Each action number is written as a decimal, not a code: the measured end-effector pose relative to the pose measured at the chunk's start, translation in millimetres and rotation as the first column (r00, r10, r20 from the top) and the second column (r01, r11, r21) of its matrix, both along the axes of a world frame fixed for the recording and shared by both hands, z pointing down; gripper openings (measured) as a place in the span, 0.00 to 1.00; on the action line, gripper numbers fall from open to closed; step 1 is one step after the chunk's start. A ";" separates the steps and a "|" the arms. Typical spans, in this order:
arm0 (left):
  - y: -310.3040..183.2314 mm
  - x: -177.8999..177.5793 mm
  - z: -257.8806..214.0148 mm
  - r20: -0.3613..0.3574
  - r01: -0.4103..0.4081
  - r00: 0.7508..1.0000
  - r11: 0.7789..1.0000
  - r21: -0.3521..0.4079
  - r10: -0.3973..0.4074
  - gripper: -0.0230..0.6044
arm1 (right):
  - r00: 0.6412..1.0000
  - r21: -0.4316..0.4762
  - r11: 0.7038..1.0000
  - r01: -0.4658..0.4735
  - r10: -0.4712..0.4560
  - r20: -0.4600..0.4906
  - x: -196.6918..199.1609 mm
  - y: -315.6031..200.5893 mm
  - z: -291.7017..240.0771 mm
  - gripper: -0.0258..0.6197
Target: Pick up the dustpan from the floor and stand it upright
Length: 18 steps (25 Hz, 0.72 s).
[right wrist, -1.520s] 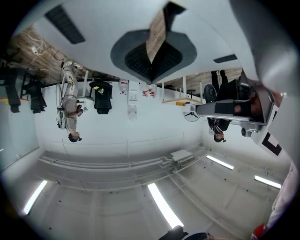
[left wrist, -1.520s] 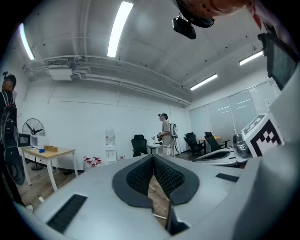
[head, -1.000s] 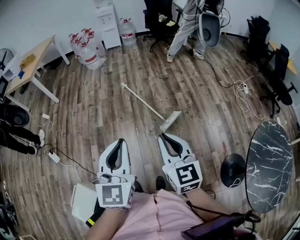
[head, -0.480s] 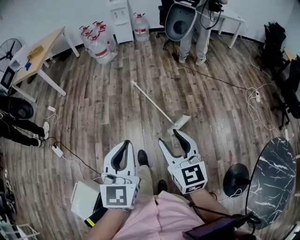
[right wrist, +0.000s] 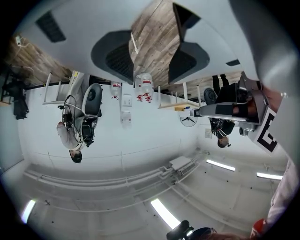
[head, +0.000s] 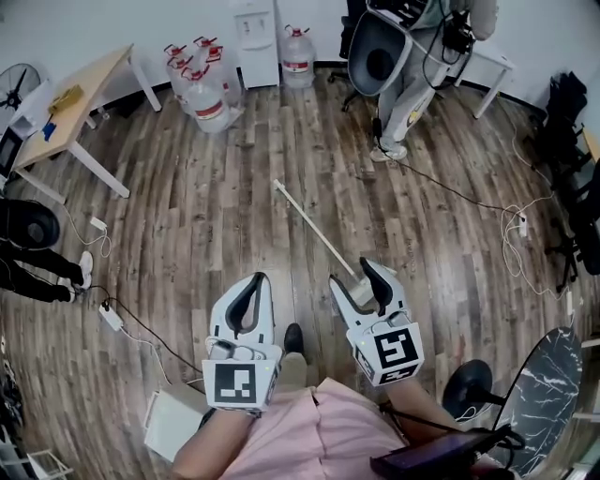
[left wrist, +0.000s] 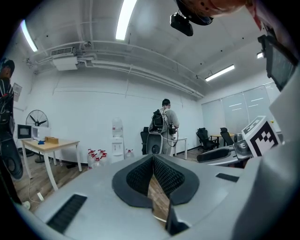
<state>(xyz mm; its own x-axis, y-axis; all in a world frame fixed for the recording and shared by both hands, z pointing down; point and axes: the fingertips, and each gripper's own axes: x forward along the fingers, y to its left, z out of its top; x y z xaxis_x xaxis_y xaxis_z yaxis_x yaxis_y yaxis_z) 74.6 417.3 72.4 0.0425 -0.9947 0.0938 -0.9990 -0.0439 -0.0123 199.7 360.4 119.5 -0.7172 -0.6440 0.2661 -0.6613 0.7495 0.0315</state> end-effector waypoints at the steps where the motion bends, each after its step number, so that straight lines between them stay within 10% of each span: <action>1: -12.3 -11.6 -0.1 0.003 -0.002 1.000 1.000 0.004 0.002 0.06 | 1.000 0.004 1.000 0.001 -0.001 0.000 -11.8 -13.6 -1.1 0.40; 18: -132.1 -81.3 19.0 -0.018 -0.029 0.999 0.999 -0.042 0.028 0.06 | 0.999 0.000 1.000 -0.031 0.031 -0.011 -77.1 -140.0 0.9 0.36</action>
